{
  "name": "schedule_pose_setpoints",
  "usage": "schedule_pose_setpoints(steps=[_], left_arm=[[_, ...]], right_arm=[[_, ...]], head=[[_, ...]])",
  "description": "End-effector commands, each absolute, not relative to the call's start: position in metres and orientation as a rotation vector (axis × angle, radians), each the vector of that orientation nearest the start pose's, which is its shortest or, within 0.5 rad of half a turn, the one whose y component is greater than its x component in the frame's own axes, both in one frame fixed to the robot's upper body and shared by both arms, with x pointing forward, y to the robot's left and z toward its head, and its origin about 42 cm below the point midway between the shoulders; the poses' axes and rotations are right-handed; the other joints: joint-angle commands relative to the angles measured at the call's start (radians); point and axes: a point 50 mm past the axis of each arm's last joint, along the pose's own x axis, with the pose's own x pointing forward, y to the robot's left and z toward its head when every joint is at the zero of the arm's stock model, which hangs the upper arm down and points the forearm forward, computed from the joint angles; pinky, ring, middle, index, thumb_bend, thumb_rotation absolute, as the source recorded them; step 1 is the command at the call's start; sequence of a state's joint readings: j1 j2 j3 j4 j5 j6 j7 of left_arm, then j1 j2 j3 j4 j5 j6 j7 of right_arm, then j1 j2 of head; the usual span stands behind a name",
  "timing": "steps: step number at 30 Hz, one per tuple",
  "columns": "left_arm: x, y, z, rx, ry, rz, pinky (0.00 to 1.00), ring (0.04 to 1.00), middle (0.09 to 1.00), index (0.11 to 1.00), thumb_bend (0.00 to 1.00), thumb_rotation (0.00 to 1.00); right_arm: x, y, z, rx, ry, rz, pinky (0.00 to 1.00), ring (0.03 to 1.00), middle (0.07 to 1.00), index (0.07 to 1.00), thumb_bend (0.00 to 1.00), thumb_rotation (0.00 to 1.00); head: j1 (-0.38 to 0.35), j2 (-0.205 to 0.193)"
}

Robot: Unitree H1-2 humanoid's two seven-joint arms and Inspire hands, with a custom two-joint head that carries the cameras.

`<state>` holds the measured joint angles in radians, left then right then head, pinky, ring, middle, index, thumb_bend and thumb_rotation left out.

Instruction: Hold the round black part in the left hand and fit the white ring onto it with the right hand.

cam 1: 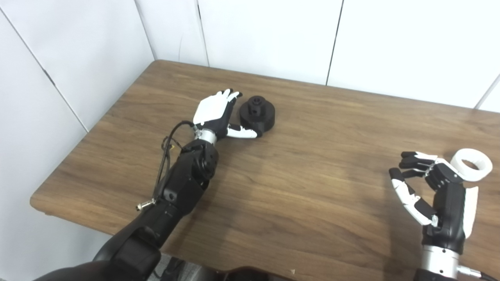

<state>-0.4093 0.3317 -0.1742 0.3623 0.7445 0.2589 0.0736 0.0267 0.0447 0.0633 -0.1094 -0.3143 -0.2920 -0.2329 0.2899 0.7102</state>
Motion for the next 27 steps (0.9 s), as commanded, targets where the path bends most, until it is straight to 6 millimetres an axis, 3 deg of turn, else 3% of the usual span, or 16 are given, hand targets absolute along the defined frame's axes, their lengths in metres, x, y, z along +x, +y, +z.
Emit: schedule_pose_setpoints(steps=[1, 4, 10, 27], left_arm=[[0.430, 0.291, 0.162, 1.169, 0.046, 0.128, 1.00, 1.000, 1.000, 0.858, 1.00, 0.52], [0.431, 0.289, 0.162, 1.162, 0.047, 0.123, 1.00, 1.000, 1.000, 0.829, 1.00, 0.50], [0.431, 0.287, 0.156, 1.122, -0.007, 0.130, 1.00, 1.000, 1.000, 0.688, 1.00, 0.38], [0.428, 0.280, 0.150, 1.093, -0.015, 0.117, 1.00, 1.000, 1.000, 0.662, 0.98, 0.33]], right_arm=[[0.252, -0.201, 0.118, -0.252, -0.321, -0.160, 0.45, 0.556, 0.618, 0.496, 0.50, 0.14], [0.251, -0.201, 0.118, -0.255, -0.320, -0.158, 0.45, 0.560, 0.620, 0.496, 0.50, 0.14], [0.249, -0.201, 0.120, -0.257, -0.318, -0.160, 0.45, 0.564, 0.622, 0.496, 0.50, 0.14], [0.248, -0.203, 0.122, -0.255, -0.317, -0.162, 0.44, 0.552, 0.616, 0.496, 0.50, 0.14]], head=[[0.000, 0.001], [-0.002, 0.004], [-0.002, 0.010], [-0.003, 0.021]])
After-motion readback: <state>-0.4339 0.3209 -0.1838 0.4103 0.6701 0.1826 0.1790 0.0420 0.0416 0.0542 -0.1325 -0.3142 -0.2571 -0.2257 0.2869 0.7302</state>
